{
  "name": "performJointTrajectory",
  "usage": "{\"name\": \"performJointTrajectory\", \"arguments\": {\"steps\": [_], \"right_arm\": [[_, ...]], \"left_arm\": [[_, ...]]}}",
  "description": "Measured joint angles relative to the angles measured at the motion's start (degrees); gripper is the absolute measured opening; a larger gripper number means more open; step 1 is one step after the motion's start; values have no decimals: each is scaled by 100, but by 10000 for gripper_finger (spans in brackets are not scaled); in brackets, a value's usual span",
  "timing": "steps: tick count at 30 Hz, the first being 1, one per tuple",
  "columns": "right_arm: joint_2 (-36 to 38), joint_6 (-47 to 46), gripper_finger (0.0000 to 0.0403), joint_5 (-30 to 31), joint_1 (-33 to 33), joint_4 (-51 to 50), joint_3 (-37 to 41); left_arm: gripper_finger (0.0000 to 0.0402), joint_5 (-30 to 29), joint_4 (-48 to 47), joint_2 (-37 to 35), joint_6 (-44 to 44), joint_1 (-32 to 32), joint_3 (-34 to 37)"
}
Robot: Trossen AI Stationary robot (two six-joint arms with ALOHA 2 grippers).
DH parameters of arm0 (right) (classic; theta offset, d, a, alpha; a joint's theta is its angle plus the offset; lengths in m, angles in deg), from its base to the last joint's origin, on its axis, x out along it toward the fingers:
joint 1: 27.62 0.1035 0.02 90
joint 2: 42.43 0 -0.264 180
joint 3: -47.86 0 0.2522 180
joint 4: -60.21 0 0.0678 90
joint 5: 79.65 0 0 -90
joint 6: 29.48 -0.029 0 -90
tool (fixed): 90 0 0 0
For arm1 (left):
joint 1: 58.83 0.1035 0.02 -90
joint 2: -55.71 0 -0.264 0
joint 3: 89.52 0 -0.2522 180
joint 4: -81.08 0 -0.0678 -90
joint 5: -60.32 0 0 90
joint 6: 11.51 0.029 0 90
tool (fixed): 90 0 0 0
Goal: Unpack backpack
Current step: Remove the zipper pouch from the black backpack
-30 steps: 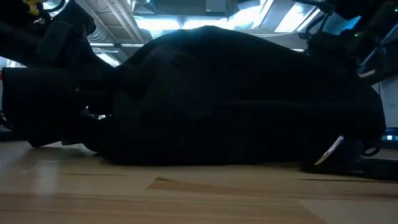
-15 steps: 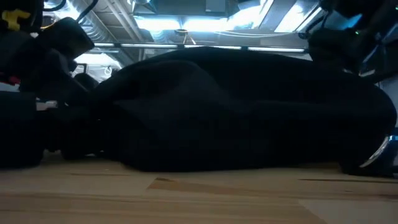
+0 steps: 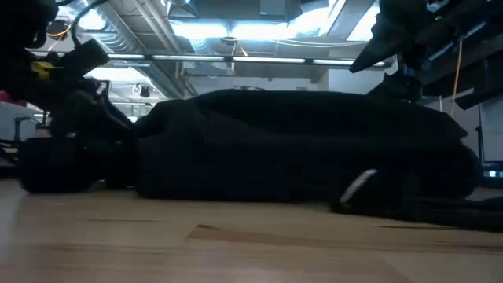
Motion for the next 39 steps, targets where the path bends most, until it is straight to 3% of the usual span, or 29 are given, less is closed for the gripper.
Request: {"name": "performJointTrajectory", "arguments": {"steps": [2,4,6,10,13,16,19,22,27,33,39], "right_arm": [[0,43,360,12,2,23,0],[0,58,360,18,2,10,0],[0,64,360,38,0,10,0],[-2,72,360,107,0,10,0],[-2,70,360,113,0,12,0],[-2,67,360,192,0,20,0],[-4,69,360,212,0,51,0],[-46,223,360,292,0,304,0],[-405,530,360,344,0,1046,0],[-1293,872,360,304,0,1856,0],[-1971,1260,360,575,-14,2502,0]], "left_arm": [[316,-334,23,-96,-12,0,2],[316,-270,169,-199,23,-7,2],[316,260,178,-326,129,-72,-72],[316,1977,4,-607,557,-216,-341],[316,2877,-763,-869,135,-212,-554],[316,3392,-1604,-1155,-461,-162,-703],[316,3282,-2464,-1408,-934,-140,-772],[316,2716,-2543,-1576,-1146,-127,-786],[316,1721,-868,-1504,-277,-74,-800],[316,1876,1104,-813,1417,234,-802],[316,2091,2588,240,1608,905,-802]]}}
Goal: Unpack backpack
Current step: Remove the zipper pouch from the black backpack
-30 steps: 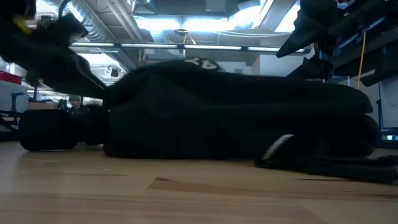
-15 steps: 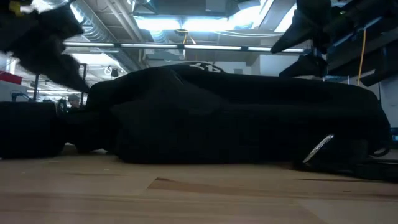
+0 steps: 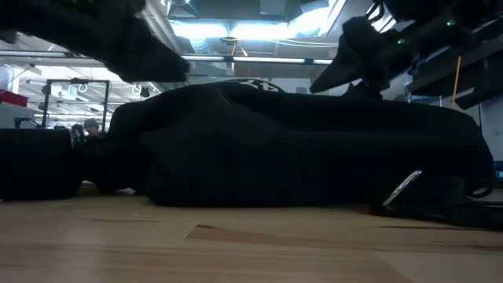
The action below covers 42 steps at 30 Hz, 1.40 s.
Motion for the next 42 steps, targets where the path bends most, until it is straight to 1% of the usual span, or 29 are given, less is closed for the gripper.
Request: {"name": "performJointTrajectory", "arguments": {"steps": [3,6,9,12,14,17,20,24,26,29,31,33,37,42], "right_arm": [[-92,169,360,16,-43,337,-2],[-97,303,360,276,-43,502,-2],[-97,397,360,527,-40,515,-2],[-137,458,360,619,-32,485,-2],[-141,460,360,606,-32,481,-2],[-158,598,360,560,-32,468,-4],[-175,587,360,274,-32,483,-4],[-178,630,360,-278,-30,494,-4],[-178,791,360,-514,-30,499,-4],[-178,1448,360,-832,-76,393,-4],[-178,1914,357,-1125,-121,38,-6],[-182,2136,349,-1327,-167,-235,-2],[-181,2241,328,-1380,-260,-399,-2],[-181,2427,310,-1368,-272,-362,-2]], "left_arm": [[316,524,551,648,-215,319,-103],[316,1201,690,1305,-412,459,-406],[316,1722,683,2010,-529,435,-794],[316,2266,681,2676,-387,304,-1203],[316,2476,724,3044,-242,191,-1467],[316,2559,635,3403,4,31,-1767],[316,2562,371,3453,194,-46,-1888],[316,2530,339,3405,190,-48,-1878],[316,2512,353,3407,193,-42,-1878],[316,2506,321,3407,164,-31,-1875],[316,2497,312,3407,158,-31,-1875],[316,2492,308,3407,157,-31,-1875],[316,2490,303,3407,178,1,-1873],[316,2501,301,3407,132,103,-1869]]}}
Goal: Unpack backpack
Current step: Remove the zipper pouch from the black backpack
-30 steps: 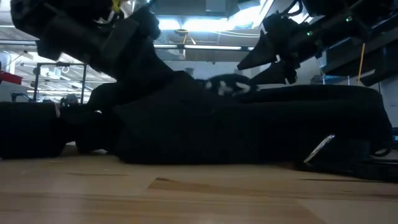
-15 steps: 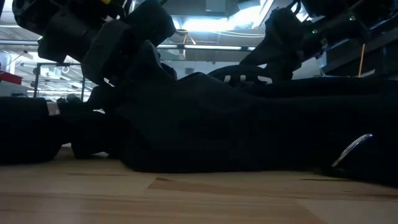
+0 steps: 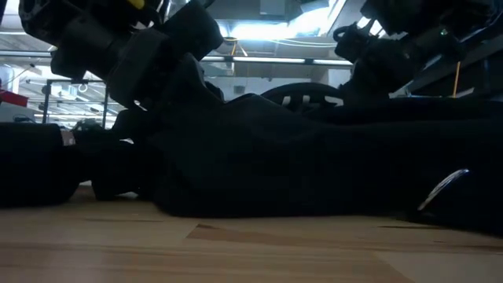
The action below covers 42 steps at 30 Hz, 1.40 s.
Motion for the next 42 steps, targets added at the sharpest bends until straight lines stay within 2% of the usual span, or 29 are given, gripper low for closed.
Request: {"name": "performJointTrajectory", "arguments": {"steps": [3,10,14,19,25,28,37,42], "right_arm": [[-1,81,302,-90,-150,9,0],[1,-481,298,-858,-851,25,0],[-134,-739,298,-1889,-1215,-21,-44],[-828,-756,298,-2418,-1561,-237,-533],[-1848,-623,298,-4259,-1833,-834,-1507],[-2133,-347,298,-4753,-1827,-1260,-1839],[-2239,221,292,-5158,-1828,-1846,-2102],[-2237,200,250,-5408,-1823,-1843,-2107]], "left_arm": [[316,11,0,0,-18,9,0],[316,11,-2,0,0,14,2],[316,13,-4,0,47,15,3],[316,20,-4,2,131,26,4],[316,19,-31,2,155,20,4],[316,19,-43,2,182,20,4],[316,17,-61,2,192,20,4],[316,17,-59,2,206,20,9]]}}
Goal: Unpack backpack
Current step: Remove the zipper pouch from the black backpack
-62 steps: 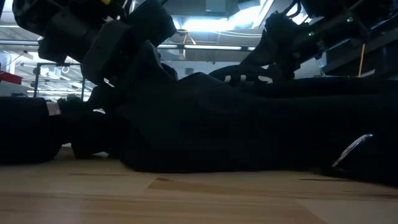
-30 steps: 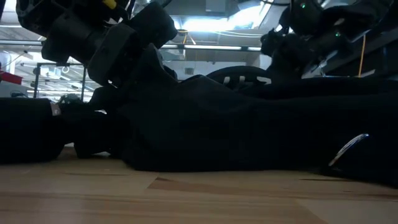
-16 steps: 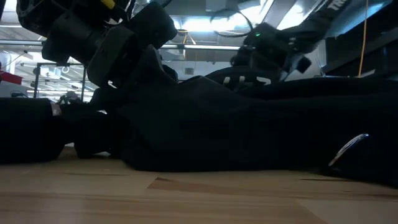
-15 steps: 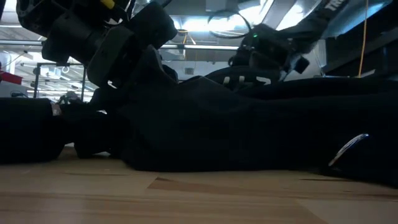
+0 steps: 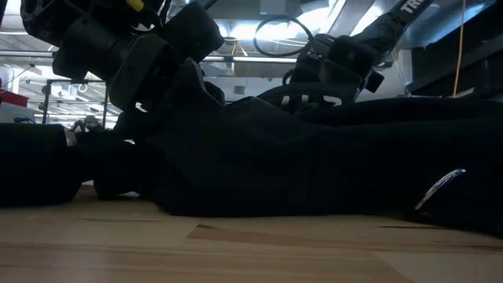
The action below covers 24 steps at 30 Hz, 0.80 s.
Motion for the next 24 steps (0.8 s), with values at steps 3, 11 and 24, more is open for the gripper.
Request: {"name": "performJointTrajectory", "arguments": {"steps": [3,11,24], "right_arm": [[0,-2,209,-108,0,-2,0],[0,3,116,-154,0,60,0],[0,67,25,-310,9,703,7]], "left_arm": [[316,0,0,0,4,0,0],[316,-11,2,4,9,0,0],[316,-31,98,7,22,26,11]]}}
